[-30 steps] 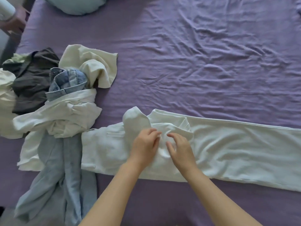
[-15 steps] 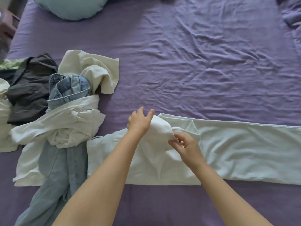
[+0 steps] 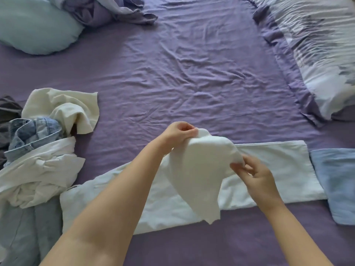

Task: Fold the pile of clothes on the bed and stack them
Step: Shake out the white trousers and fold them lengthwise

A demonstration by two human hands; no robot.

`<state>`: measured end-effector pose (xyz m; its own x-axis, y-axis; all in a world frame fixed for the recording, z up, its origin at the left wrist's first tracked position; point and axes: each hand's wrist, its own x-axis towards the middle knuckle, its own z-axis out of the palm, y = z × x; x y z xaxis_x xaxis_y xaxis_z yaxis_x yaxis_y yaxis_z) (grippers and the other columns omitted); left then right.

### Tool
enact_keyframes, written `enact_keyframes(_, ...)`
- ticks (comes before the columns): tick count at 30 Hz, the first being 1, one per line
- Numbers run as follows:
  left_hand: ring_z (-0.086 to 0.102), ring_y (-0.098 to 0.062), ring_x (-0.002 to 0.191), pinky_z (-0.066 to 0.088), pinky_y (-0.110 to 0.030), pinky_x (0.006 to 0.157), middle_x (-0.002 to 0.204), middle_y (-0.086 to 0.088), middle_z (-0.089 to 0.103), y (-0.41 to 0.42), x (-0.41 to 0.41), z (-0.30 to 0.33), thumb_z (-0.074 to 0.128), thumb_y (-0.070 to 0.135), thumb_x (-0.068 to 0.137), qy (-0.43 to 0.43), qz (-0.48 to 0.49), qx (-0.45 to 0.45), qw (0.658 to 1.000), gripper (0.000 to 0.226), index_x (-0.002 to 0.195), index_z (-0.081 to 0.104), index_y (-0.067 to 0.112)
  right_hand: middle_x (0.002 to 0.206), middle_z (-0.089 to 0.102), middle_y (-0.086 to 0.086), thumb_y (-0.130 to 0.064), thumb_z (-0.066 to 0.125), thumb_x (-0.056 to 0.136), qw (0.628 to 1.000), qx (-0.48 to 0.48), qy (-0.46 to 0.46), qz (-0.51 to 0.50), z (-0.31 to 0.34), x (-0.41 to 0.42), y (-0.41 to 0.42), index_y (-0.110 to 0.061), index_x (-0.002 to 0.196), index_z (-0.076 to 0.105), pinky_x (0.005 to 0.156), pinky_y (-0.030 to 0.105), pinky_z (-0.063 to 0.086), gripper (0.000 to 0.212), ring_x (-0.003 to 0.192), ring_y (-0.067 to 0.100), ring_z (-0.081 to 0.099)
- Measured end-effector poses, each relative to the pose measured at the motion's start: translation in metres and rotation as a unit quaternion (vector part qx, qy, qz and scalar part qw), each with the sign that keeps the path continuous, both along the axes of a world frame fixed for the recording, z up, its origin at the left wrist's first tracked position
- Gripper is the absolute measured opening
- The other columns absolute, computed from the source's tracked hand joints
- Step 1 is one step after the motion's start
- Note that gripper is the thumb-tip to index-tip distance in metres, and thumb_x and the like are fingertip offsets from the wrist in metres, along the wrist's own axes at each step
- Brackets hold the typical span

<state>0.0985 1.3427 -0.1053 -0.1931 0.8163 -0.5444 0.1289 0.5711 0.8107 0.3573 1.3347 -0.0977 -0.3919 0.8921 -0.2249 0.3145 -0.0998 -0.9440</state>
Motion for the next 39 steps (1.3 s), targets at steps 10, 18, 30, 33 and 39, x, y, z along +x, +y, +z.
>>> enact_keyframes(10, 0.043, -0.003, 0.053, 0.034, -0.014, 0.047, 0.069, 0.007, 0.05, 0.126, 0.174, 0.048, 0.057, 0.023, 0.096, -0.119, -0.049, 0.074, 0.989, 0.012, 0.085, 0.058, 0.019, 0.102, 0.068, -0.005, -0.015, 0.055, 0.094, 0.901, -0.152, 0.265, -0.309, -0.013, 0.126, 0.053, -0.02, 0.102, 0.057, 0.081, 0.036, 0.056, 0.01, 0.103, 0.011, 0.064)
enact_keyframes(18, 0.061, -0.01, 0.087, 0.049, -0.022, 0.075, 0.101, 0.008, 0.061, 0.18, 0.271, 0.029, 0.073, 0.042, 0.08, -0.009, -0.189, -0.023, 0.982, 0.041, 0.116, 0.063, 0.026, 0.108, 0.065, 0.01, -0.001, 0.053, 0.092, 0.874, -0.18, 0.278, -0.355, -0.031, 0.193, 0.067, -0.011, 0.103, 0.061, 0.097, 0.034, 0.047, 0.018, 0.101, 0.02, 0.063)
enact_keyframes(30, 0.063, -0.011, 0.088, 0.052, -0.029, 0.086, 0.094, 0.006, 0.069, 0.205, 0.278, 0.021, 0.061, 0.017, 0.093, -0.005, -0.447, -0.067, 0.892, 0.028, 0.109, 0.07, 0.038, 0.126, 0.06, 0.012, -0.049, 0.044, 0.096, 0.747, -0.49, 0.305, -0.33, -0.071, 0.202, 0.075, -0.019, 0.125, 0.058, 0.089, 0.043, 0.053, 0.043, 0.119, 0.031, 0.056)
enact_keyframes(33, 0.065, -0.018, 0.09, 0.054, -0.033, 0.085, 0.101, -0.005, 0.069, 0.199, 0.261, 0.024, 0.061, 0.018, 0.093, -0.086, -0.416, -0.096, 0.9, 0.027, 0.115, 0.069, 0.031, 0.109, 0.065, 0.017, -0.034, 0.048, 0.098, 0.675, -0.547, 0.382, -0.315, -0.066, 0.192, 0.086, -0.004, 0.122, 0.057, 0.083, 0.035, 0.055, 0.04, 0.097, 0.029, 0.064)
enact_keyframes(39, 0.063, -0.006, 0.074, 0.048, -0.018, 0.063, 0.092, 0.007, 0.064, 0.186, 0.266, 0.009, 0.073, 0.049, 0.078, 0.179, -0.295, -0.125, 0.93, 0.03, 0.103, 0.067, 0.034, 0.109, 0.062, 0.001, 0.006, 0.054, 0.089, 0.799, -0.384, 0.351, -0.302, -0.061, 0.175, 0.084, -0.02, 0.13, 0.052, 0.074, 0.025, 0.05, 0.048, 0.09, 0.013, 0.061)
